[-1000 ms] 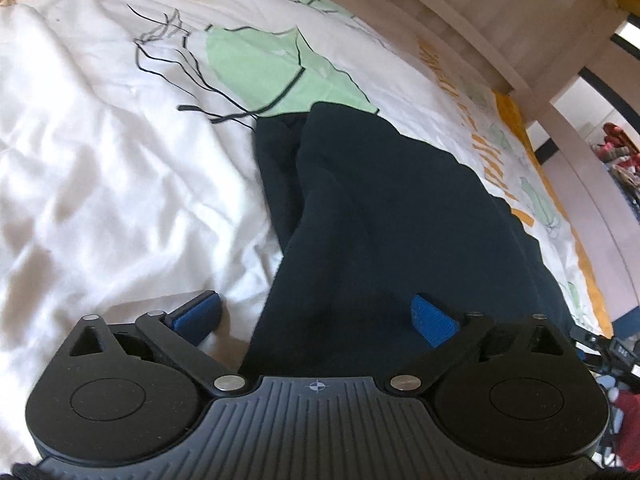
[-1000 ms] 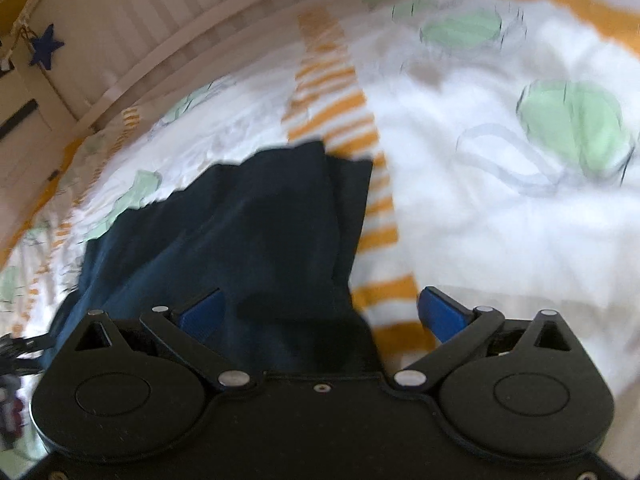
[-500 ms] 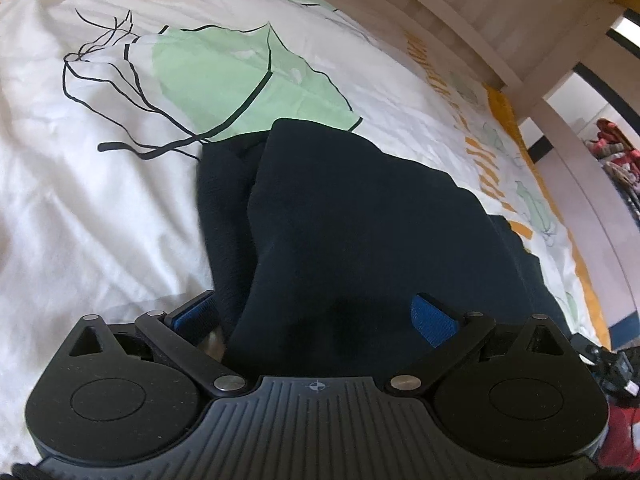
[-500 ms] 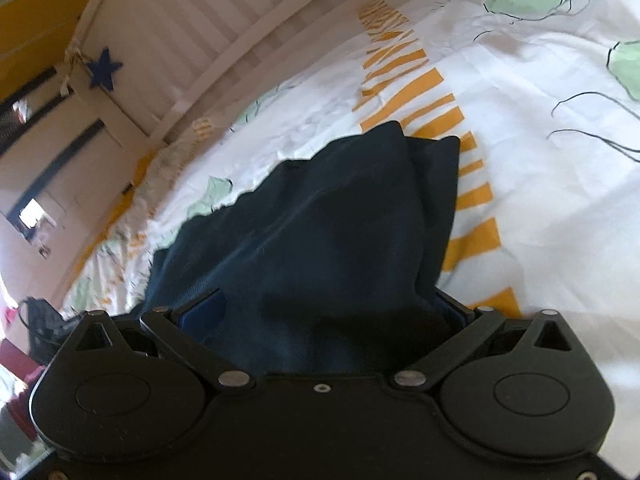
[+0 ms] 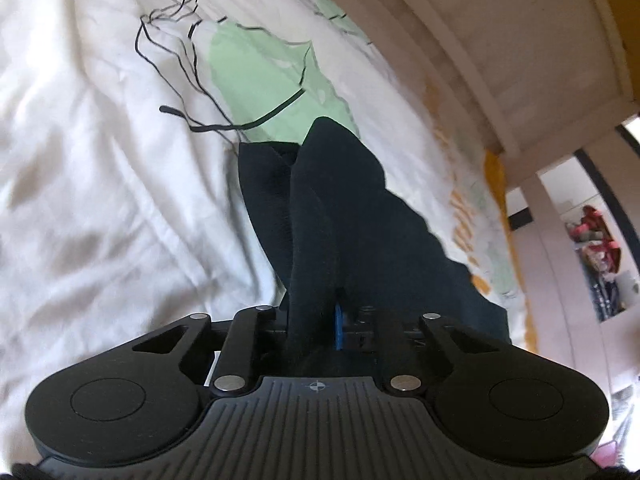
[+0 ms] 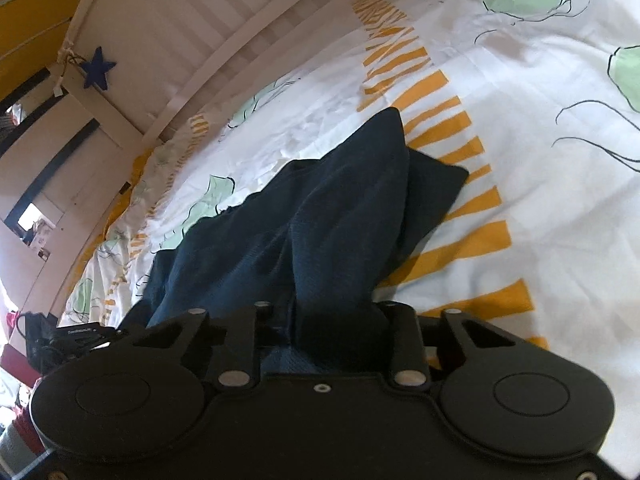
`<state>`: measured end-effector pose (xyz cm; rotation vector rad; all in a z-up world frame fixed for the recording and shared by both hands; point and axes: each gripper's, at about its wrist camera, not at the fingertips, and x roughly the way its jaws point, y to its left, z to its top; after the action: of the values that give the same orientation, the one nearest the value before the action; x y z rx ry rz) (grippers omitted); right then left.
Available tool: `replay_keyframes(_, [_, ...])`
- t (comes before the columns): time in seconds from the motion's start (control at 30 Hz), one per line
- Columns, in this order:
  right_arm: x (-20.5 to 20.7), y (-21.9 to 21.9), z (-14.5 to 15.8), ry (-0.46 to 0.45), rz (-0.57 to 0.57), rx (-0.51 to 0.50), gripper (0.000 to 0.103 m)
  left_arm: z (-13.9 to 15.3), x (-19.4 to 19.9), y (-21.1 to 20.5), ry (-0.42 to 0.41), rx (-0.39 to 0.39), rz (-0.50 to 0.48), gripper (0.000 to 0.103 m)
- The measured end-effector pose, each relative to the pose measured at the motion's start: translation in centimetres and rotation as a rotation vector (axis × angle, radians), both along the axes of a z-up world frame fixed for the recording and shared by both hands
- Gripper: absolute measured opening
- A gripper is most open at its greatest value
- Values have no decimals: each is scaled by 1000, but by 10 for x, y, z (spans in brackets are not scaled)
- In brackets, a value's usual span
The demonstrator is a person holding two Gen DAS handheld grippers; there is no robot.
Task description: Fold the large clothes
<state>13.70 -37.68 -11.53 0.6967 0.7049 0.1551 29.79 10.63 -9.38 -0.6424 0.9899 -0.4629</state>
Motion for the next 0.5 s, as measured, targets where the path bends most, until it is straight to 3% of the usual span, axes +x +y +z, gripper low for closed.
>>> replay_keyframes(0.13, [-14,1,12,2,-16,47,33,15,-21,7,-7,-65,5,14])
replay_keyframes(0.37, [-65,8,27,87,18,85,33,27,-75,22,58,-89,-53,14])
replay_keyframes(0.5, [-96,18,31,194,78,52,34,24,-101,28,90,-19,-106,15])
